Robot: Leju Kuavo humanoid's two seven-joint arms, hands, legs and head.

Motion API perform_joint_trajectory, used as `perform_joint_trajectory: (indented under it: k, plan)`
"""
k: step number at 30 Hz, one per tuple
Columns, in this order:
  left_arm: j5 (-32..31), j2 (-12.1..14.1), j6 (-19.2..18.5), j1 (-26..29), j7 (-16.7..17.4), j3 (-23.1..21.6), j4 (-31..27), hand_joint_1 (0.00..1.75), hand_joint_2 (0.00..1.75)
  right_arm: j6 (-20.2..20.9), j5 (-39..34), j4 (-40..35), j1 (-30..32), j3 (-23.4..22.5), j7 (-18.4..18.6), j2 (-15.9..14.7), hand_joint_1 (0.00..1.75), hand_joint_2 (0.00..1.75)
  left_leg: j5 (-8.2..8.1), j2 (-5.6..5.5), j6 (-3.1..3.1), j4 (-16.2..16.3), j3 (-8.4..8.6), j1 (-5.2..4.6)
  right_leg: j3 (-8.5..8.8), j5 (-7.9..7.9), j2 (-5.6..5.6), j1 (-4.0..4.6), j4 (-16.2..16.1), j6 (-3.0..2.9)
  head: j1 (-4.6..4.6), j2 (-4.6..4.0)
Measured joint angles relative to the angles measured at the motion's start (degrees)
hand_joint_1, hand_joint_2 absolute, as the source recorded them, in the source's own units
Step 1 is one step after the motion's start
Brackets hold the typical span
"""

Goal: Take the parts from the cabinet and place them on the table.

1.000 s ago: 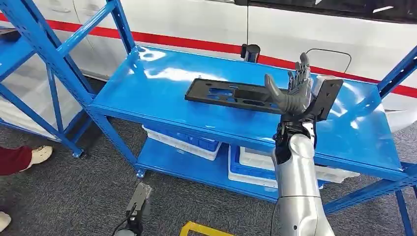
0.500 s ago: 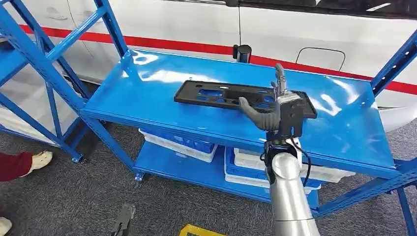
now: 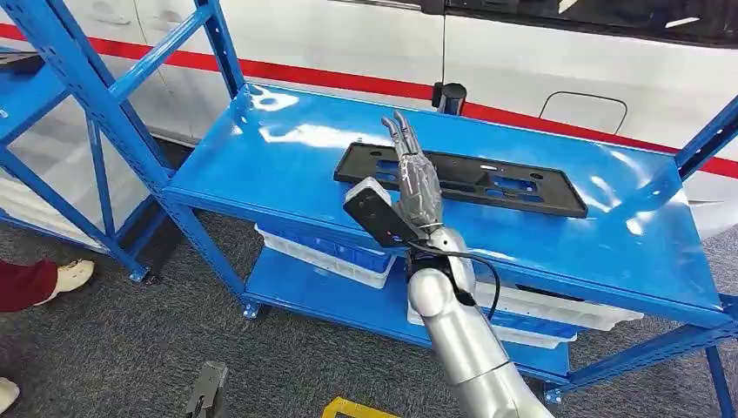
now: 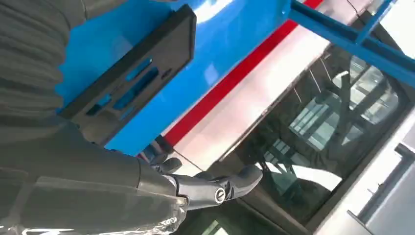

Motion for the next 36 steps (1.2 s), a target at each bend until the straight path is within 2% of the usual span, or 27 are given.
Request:
perform_joint_trajectory:
  k: [5,9,16,23,31,32,36]
  plan:
    - [-0.52,-0.13,-0.52,0.00,-0.09,0.39,0.09,0.00,0.00,-5.31,11.19,6.36,-3.02,2.03,3.78,1.22,0.00,1.75,0.03,0.03,0.08,0.01,-0.09,-0.08,-0.09,0.12,0.01,-0.12,-0.01,0.20,-0.02,0.00]
    - [-1.29,-0.24,-0.52,0.14,0.00,0.98,0.15,0.00,0.00,-6.90,16.49,10.74,-4.93,2.53,5.57,2.18,0.00,1.75,0.03,0.02,0.08,0.02,-0.09,-0.05,-0.15,0.11,0.00,-0.13,-0.01,0.21,-0.02,0.00]
    - [-3.50,-0.22,-0.44,0.14,-0.29,1.46,0.20,0.00,0.00,-9.22,28.86,19.83,-8.25,1.16,14.08,2.75,0.00,1.75,0.03,0.04,0.07,0.02,-0.08,0.10,-0.22,0.11,0.00,-0.13,-0.01,0.21,-0.02,0.02]
    - [-5.82,-0.20,0.44,-0.36,-2.73,1.46,0.17,0.00,0.00,-9.79,34.38,26.36,-9.16,-3.65,20.68,1.55,0.00,1.75,0.03,0.04,0.07,0.04,-0.07,0.12,-0.25,0.11,0.00,-0.13,-0.01,0.21,-0.04,0.02]
    - [-8.46,-0.22,-0.77,-1.99,-4.90,1.46,0.04,0.00,0.00,-9.75,38.55,29.42,-8.90,-10.47,25.53,-2.56,0.00,1.75,0.03,0.03,0.07,0.07,-0.08,0.10,-0.22,0.13,-0.01,-0.13,-0.02,0.22,-0.02,0.02]
    - [-8.85,-0.22,-0.83,-2.11,-4.92,1.46,0.02,0.00,0.00,-9.77,39.01,29.50,-8.90,-11.22,25.77,-3.02,1.10,1.75,0.03,0.06,0.07,0.07,-0.07,0.10,-0.22,0.13,0.01,-0.13,-0.02,0.22,-0.04,0.02]
    - [-9.92,-0.37,-1.42,-3.05,-5.09,1.46,0.00,0.00,0.00,-10.05,40.71,29.44,-8.36,-14.09,26.38,-4.70,1.10,1.75,0.03,0.05,0.07,0.08,-0.05,0.09,-0.20,0.14,0.00,-0.15,-0.03,0.23,-0.02,0.02]
